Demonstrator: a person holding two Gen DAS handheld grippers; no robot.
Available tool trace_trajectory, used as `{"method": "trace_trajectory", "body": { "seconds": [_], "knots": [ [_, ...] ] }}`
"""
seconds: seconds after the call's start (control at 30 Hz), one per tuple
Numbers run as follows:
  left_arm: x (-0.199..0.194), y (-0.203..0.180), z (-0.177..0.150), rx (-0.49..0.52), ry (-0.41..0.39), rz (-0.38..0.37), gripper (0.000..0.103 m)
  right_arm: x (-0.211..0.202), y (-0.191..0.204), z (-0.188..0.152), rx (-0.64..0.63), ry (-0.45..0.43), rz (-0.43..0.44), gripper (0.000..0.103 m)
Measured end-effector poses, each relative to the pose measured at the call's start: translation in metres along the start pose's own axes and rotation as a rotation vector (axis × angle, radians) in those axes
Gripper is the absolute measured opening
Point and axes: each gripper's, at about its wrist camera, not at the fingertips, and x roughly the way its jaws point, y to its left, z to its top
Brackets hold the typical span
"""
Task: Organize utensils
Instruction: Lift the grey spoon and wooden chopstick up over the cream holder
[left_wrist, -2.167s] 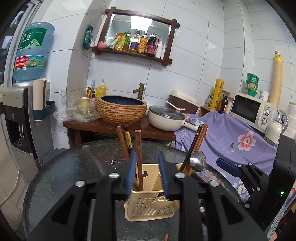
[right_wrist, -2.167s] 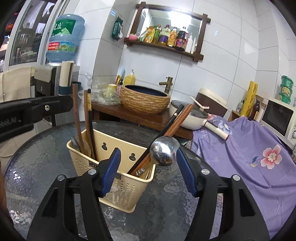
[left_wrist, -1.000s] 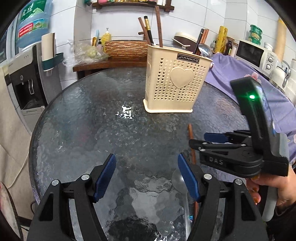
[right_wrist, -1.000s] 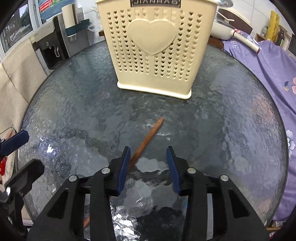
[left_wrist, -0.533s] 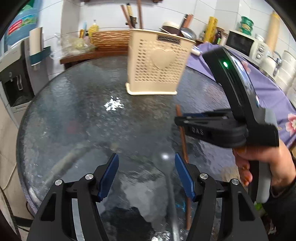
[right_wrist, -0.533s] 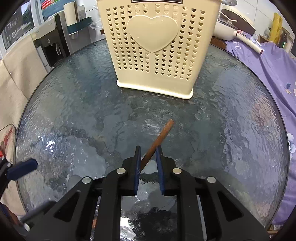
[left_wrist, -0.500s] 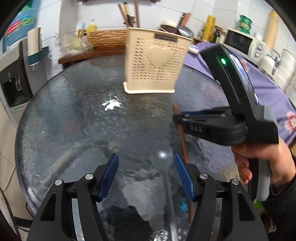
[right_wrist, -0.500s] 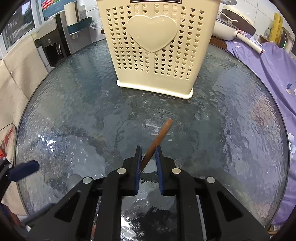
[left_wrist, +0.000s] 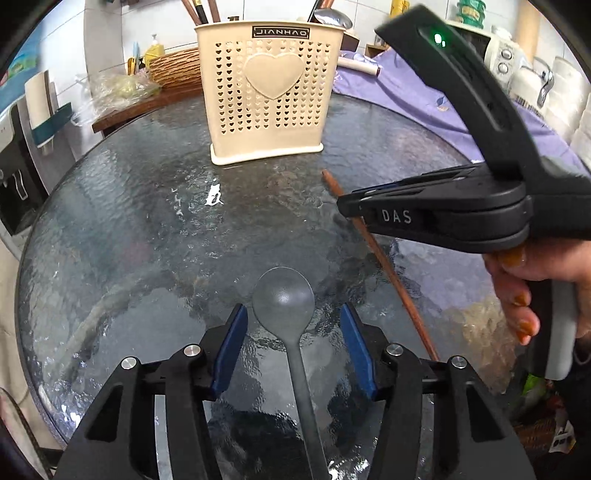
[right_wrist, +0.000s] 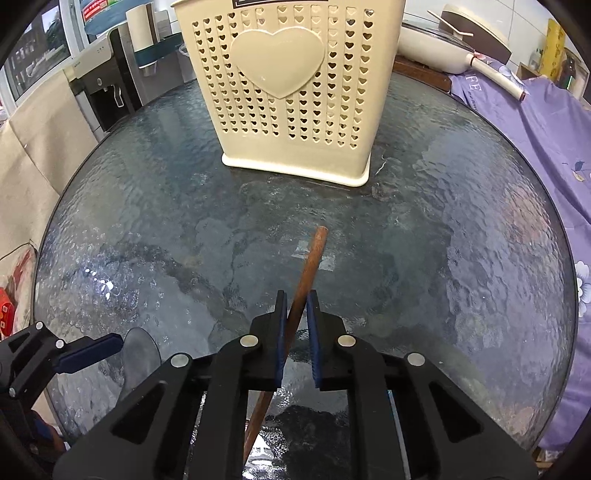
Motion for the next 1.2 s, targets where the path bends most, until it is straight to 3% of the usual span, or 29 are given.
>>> {"method": "trace_trajectory", "body": {
  "seconds": [0.37,0.67,0.9,1.2],
  "knots": [
    [0.008,-0.013,0.006,0.060,-0.003,0.081,0.036,0.004,0.011,0.006,0.013,0.017,-0.048,0.012],
    [0.008,-0.011,0.007,0.049,-0.011,0.088,0.035,0.006,0.010,0.009,0.017,0.011,-0.052,0.011],
    [-0.004,-0.001,0.017,0.006,-0.068,0.054,0.035,0.003,-0.007,0.010,0.090,-0.009,0.019,0.009],
    [-0.021,0.012,0.030,-0.051,-0.135,0.014,0.035,-0.026,-0.024,0.011,0.168,-0.106,0.163,0.008]
  ]
}}
